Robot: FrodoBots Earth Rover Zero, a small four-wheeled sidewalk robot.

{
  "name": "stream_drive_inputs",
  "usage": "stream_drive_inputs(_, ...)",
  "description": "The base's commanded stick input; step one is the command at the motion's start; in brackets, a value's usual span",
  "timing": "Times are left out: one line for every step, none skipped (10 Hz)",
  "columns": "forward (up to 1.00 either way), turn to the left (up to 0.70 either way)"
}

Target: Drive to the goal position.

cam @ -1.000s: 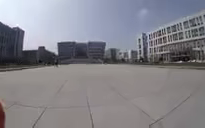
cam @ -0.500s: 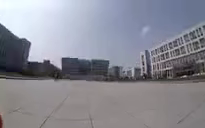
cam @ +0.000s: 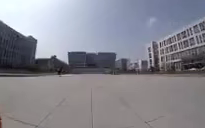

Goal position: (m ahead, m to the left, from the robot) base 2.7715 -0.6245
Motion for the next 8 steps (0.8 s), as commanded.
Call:
stream_drive_inputs(1.0, 0.21)
stream_drive_inputs(1.0, 0.11)
stream_drive_inputs(1.0, 0.01)
stream_drive_inputs(1.0, 0.0)
stream_drive_inputs(1.0, 0.0)
stream_drive_inputs(1.0, 0.0)
stream_drive_inputs(1.0, 0.0)
stream_drive_inputs(1.0, 0.0)
